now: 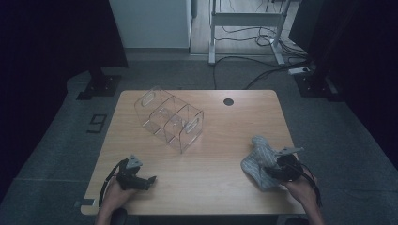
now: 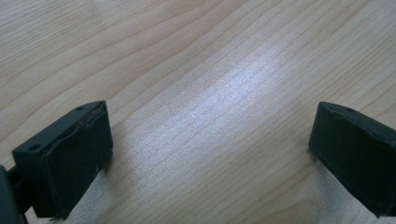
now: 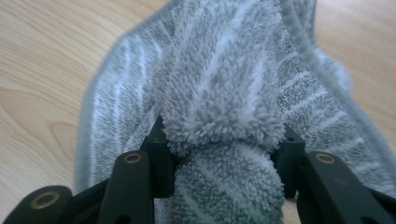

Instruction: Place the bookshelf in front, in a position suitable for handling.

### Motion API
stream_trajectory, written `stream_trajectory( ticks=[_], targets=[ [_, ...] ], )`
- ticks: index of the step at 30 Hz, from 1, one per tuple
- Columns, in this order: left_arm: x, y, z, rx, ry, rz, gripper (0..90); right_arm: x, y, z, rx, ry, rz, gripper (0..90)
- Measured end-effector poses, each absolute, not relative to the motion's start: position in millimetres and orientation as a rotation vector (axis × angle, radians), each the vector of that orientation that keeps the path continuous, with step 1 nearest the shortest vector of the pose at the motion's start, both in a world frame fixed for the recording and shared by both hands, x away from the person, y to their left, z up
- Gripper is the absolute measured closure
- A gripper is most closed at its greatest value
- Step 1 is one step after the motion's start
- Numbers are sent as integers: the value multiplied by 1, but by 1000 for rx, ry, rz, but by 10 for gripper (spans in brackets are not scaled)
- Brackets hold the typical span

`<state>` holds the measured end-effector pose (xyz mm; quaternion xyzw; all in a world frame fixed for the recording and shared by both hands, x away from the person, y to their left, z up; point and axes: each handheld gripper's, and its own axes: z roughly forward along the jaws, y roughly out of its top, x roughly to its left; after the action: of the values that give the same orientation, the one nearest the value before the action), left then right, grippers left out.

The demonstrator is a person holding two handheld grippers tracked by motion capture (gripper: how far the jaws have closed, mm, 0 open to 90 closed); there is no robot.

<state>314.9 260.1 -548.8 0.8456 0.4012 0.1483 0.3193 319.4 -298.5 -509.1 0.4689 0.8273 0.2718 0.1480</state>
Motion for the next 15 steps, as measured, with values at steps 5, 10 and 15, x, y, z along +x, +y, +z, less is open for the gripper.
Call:
stream_trajectory(
  ticks=[5,10,15],
  targets=[
    [315,260,-549,2222,1056,390,0,321,-297,-521,1349,2408,731,493],
    [315,260,-549,2221,1057,391,0,321,-299,-522,1360,2408,745,430],
    [315,260,-549,2221,1057,391,0,322,-302,-518,1384,2427,793,274]
  ],
)
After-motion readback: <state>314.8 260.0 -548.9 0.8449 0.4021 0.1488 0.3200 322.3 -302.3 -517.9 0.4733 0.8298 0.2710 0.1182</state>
